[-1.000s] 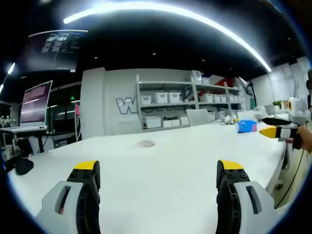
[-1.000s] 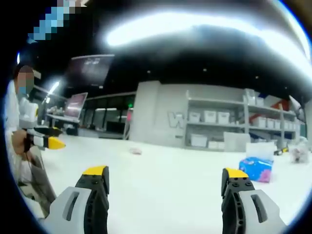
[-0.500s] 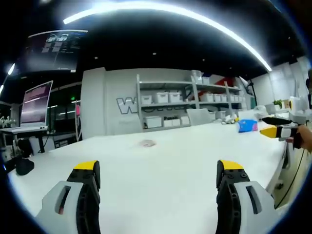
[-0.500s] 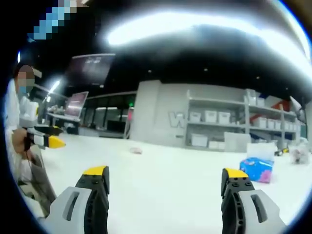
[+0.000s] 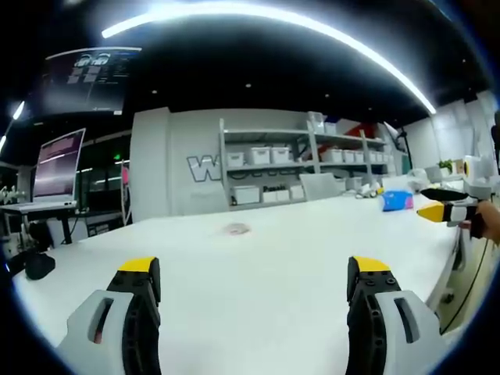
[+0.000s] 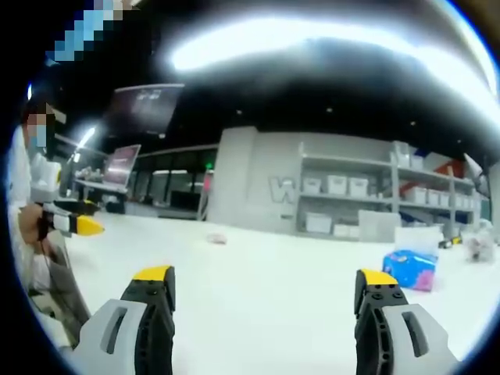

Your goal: Open the resealable bag by pulling the two sides of the seal apart until the entire bag opening is separated and visibly accessible.

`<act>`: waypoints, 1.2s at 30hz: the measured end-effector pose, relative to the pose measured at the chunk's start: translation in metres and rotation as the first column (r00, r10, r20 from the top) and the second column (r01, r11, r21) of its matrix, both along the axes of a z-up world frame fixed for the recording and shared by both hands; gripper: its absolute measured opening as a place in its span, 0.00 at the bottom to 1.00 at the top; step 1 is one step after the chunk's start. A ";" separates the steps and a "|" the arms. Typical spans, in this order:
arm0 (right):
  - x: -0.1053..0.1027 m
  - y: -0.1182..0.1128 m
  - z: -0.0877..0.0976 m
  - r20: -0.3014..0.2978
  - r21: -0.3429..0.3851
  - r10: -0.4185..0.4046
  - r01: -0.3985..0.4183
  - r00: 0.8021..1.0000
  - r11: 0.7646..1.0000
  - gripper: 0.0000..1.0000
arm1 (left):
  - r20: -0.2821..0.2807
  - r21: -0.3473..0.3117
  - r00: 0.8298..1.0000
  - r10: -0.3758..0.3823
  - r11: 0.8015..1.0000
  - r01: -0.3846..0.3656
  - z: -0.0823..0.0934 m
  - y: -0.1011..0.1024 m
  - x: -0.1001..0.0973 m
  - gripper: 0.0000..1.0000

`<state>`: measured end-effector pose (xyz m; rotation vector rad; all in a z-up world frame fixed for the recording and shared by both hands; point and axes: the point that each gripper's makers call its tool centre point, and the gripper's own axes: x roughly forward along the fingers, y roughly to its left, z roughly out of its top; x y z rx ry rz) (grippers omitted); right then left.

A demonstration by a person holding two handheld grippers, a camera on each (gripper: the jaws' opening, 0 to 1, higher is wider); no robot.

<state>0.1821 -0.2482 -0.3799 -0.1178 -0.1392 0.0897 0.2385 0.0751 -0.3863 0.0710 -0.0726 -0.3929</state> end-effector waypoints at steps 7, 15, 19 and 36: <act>0.000 -0.002 0.000 -0.001 -0.004 -0.005 0.005 1.000 1.000 0.97 | -0.001 0.001 1.000 0.001 1.000 -0.001 0.000 0.000 0.000 0.98; -0.001 -0.004 -0.003 -0.008 -0.010 -0.015 0.014 1.000 1.000 0.97 | -0.003 0.003 1.000 0.003 1.000 -0.003 -0.001 0.000 0.000 0.98; -0.001 -0.005 -0.002 -0.004 -0.011 -0.017 0.017 1.000 1.000 0.97 | 0.000 0.001 1.000 0.005 1.000 -0.005 0.000 0.001 0.000 0.98; -0.002 -0.006 -0.005 -0.015 -0.022 -0.023 0.023 1.000 0.999 0.97 | -0.007 0.004 1.000 0.013 1.000 -0.013 -0.004 0.003 0.000 0.98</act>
